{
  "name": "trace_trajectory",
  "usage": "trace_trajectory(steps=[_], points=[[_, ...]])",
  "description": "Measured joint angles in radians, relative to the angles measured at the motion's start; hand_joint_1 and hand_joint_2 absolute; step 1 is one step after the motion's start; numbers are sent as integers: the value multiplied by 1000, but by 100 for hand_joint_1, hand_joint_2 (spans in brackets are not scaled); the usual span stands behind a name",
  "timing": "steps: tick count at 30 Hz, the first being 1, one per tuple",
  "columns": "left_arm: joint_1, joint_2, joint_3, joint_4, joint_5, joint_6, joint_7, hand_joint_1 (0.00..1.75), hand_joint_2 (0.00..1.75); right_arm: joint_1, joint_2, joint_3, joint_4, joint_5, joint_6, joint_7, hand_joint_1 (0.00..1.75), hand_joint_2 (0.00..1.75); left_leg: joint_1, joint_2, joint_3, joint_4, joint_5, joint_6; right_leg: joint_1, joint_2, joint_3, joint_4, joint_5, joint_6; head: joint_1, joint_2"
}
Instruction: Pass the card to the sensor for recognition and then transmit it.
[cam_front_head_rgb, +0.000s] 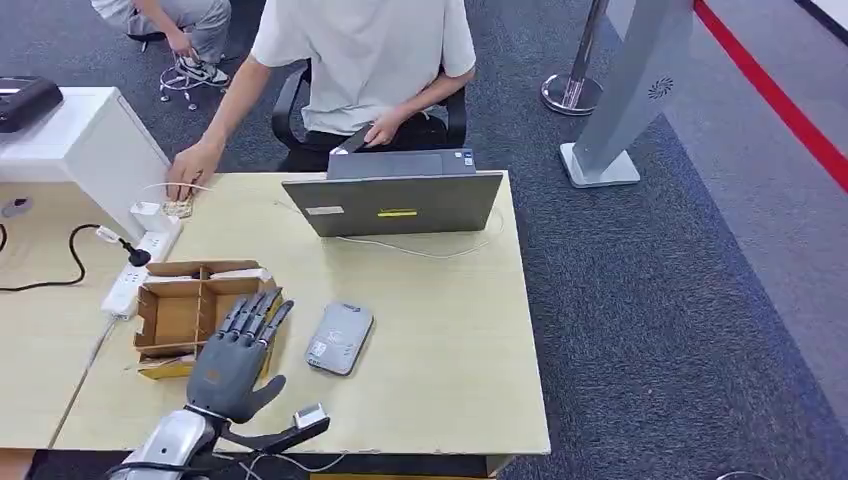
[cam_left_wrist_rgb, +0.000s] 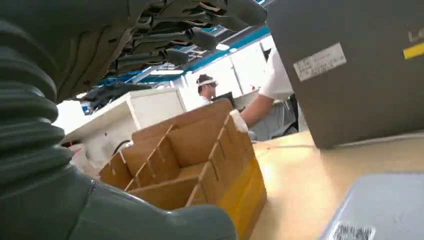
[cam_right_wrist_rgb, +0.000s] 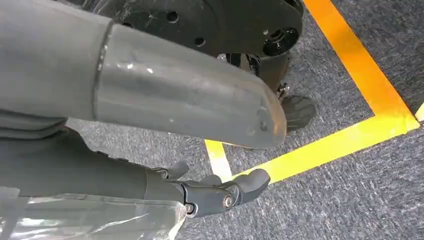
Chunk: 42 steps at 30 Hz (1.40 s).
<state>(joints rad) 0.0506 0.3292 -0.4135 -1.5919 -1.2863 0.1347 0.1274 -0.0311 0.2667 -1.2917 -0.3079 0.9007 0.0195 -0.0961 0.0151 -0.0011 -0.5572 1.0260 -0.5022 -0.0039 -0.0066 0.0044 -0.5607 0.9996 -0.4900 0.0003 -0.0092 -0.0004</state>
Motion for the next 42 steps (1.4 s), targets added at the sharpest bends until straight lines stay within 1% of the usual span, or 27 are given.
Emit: trace_trajectory(steps=[2,4,7,9,13,18,20,25,31,36,39,42], points=[[19,4,16,2,11,4,-1,0,175,1,3,-2,-4,1,0,0,0,0,0,0,0,0,0,0,0,0,0,0,0,0,0,0],[41,9,26,2,23,24,-16,0,175,4,7,-5,-13,3,1,0,0,0,0,0,0,0,0,0,0,0,0,0,0,0,0,0],[76,12,38,-2,27,86,-37,0,175,7,16,-14,-29,10,2,1,0,0,0,0,0,0,0,0,0,0,0,0,0,0,0,0],[99,13,42,-12,26,115,-37,0,175,9,22,-20,-41,11,6,2,0,0,0,0,0,0,0,0,0,0,0,0,0,0,0,0],[138,22,47,-43,21,165,-32,0,175,14,32,-26,-60,13,16,3,0,0,0,0,0,0,0,0,0,0,0,0,0,0,0,0],[213,37,66,-119,24,243,-12,0,175,19,50,-42,-93,16,20,5,0,0,0,0,0,0,0,0,0,0,0,0,0,0,0,0],[238,39,75,-147,24,265,1,0,175,20,55,-47,-105,19,23,5,0,0,0,0,0,0,0,0,0,0,0,0,0,0,0,0],[259,38,121,-161,19,258,26,0,175,21,64,-57,-129,55,45,12,0,0,0,0,0,0,0,0,0,0,0,0,0,0,0,0],[220,9,199,-97,16,260,7,0,175,21,64,-68,-134,84,53,11,0,0,0,0,1,0,1,-1,0,0,0,1,0,0,0,0],[205,-10,226,-67,12,262,2,0,175,20,64,-69,-135,93,53,10,0,0,0,0,1,0,0,-1,0,0,0,1,0,0,0,0],[177,-29,240,-23,4,264,-19,0,175,20,64,-69,-135,103,51,9,0,0,0,0,0,0,0,-1,0,-1,0,1,0,0,0,0],[136,-59,242,37,-12,266,-50,0,175,17,64,-69,-135,112,47,8,0,0,0,-1,0,0,0,-1,0,-1,0,1,0,0,0,0]])
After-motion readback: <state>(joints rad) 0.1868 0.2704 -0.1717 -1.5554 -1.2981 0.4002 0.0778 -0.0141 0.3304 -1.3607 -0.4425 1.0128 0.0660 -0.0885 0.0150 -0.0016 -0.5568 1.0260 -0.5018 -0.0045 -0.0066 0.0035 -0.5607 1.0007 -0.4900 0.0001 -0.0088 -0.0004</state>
